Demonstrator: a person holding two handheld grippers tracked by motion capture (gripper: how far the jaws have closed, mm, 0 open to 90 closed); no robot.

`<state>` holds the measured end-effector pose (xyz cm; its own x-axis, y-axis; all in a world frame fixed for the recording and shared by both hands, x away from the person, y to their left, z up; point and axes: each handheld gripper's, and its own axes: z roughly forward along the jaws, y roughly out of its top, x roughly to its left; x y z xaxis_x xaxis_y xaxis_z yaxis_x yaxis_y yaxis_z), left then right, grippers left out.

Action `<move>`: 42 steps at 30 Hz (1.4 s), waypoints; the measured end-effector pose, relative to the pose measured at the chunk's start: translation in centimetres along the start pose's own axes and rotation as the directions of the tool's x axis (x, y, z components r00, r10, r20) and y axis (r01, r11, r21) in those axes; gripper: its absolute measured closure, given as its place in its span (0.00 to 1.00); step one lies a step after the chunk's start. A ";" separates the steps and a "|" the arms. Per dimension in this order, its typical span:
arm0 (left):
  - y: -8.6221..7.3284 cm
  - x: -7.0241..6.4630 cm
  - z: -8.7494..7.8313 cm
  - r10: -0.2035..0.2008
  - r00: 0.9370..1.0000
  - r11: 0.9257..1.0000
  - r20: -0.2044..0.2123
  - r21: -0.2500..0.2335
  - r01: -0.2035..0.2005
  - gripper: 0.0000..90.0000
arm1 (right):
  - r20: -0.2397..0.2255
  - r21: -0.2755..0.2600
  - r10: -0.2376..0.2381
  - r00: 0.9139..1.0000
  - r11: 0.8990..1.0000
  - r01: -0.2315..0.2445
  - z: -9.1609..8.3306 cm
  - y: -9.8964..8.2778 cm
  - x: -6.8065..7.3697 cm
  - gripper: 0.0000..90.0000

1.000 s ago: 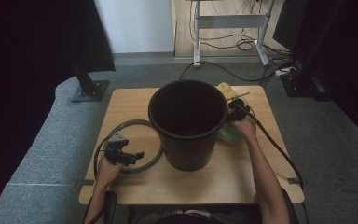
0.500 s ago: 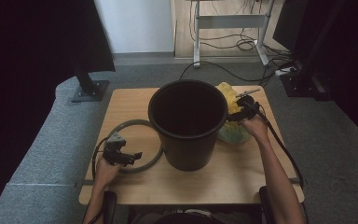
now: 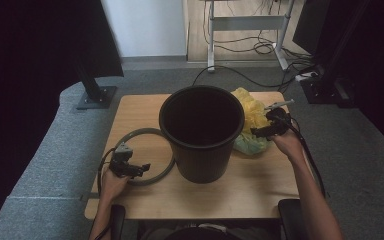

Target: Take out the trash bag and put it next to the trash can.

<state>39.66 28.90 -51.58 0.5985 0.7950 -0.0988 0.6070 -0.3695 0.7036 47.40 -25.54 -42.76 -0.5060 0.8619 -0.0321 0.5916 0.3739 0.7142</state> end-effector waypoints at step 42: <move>-1.0 1.1 -0.2 -0.024 1.000 0.999 -0.012 0.023 0.025 0.00 | -0.018 -0.001 0.038 0.999 0.999 -0.038 3.1 -15.0 1.9 0.00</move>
<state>39.65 30.26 -52.25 0.5770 0.8096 -0.1074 0.6333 -0.3606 0.6848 39.50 -28.49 -55.71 -0.4944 0.8692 0.0074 0.6098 0.3408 0.7155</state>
